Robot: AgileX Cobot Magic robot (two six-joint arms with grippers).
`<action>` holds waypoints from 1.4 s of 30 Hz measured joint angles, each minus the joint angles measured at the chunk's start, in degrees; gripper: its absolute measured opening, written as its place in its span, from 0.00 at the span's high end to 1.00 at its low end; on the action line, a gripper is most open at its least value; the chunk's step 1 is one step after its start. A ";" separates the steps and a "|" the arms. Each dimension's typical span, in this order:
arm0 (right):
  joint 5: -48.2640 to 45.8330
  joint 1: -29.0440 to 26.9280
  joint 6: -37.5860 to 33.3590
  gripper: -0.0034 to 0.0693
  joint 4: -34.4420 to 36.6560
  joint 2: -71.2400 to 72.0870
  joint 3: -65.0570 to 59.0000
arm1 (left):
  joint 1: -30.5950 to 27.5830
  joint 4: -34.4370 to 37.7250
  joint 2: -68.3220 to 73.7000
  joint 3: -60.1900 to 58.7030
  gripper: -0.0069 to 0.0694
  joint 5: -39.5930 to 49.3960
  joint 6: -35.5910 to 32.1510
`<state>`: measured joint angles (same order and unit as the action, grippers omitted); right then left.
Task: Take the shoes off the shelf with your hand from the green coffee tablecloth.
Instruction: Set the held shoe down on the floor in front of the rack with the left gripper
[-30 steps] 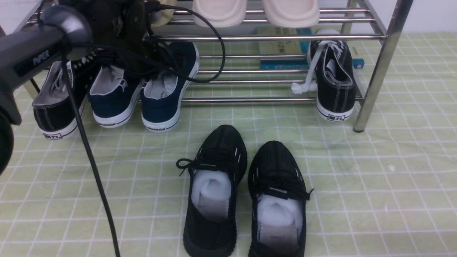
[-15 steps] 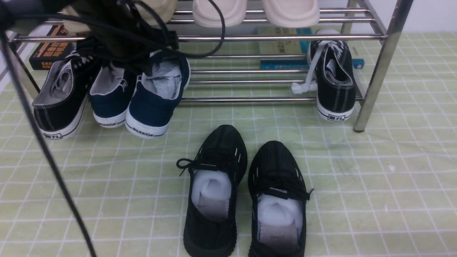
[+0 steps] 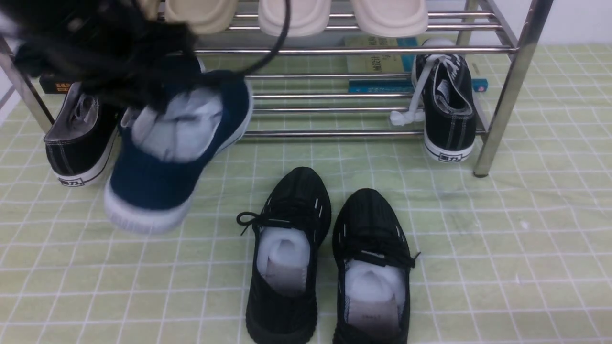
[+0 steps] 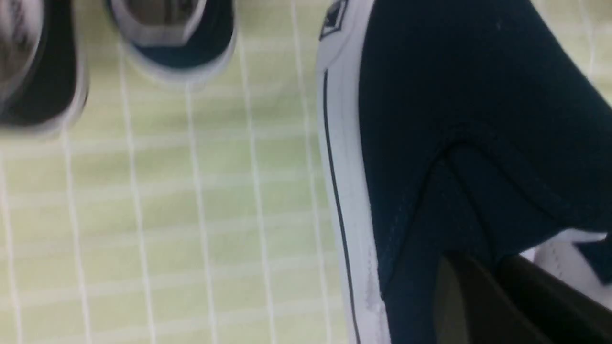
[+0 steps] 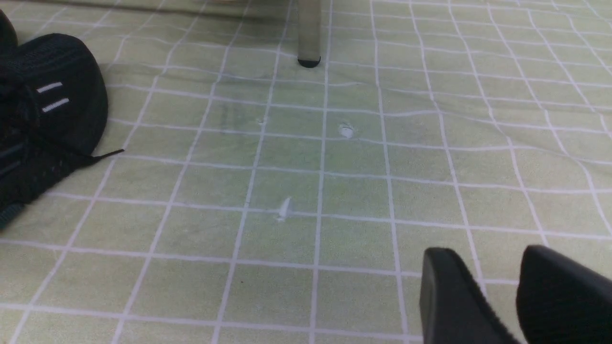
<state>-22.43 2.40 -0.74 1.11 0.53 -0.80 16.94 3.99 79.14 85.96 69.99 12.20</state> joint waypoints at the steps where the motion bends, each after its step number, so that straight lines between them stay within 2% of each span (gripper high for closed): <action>1: 0.00 0.00 0.00 0.63 0.00 0.00 0.00 | 0.00 -0.15 -2.64 -3.53 0.86 -0.89 0.39; 4: 0.00 0.00 0.00 0.63 0.00 0.00 0.00 | 0.00 -0.68 -8.21 -12.13 0.86 -3.84 2.06; 5: 0.00 0.00 0.00 0.63 0.00 0.00 0.00 | 0.00 -1.06 -12.13 -19.33 0.86 -7.72 3.58; 10: 0.00 0.00 0.00 0.63 0.00 0.00 0.00 | 0.00 -2.30 -17.41 -34.96 0.86 -18.54 6.48; 12: 0.00 0.00 0.00 0.63 0.00 0.00 0.00 | 0.00 -2.76 -17.77 -37.98 0.86 -20.93 7.30; 17: 0.00 0.00 0.00 0.63 0.00 0.00 0.00 | 0.00 -7.79 -17.77 -47.99 0.86 -33.31 13.35; 22: 0.00 0.00 0.00 0.63 0.00 0.00 0.00 | 0.00 -14.89 -17.77 -52.07 0.86 -39.72 18.99; 26: 0.00 0.00 0.00 0.63 0.00 0.00 0.00 | 0.00 -18.75 -17.70 -53.17 0.86 -42.46 20.47; 42: 0.00 0.00 0.00 0.63 0.00 0.00 0.00 | -0.06 -22.97 -3.79 -53.60 0.85 -48.00 22.20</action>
<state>-22.43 2.40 -0.74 1.11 0.53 -0.80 16.88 -18.98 75.35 32.36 22.00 34.40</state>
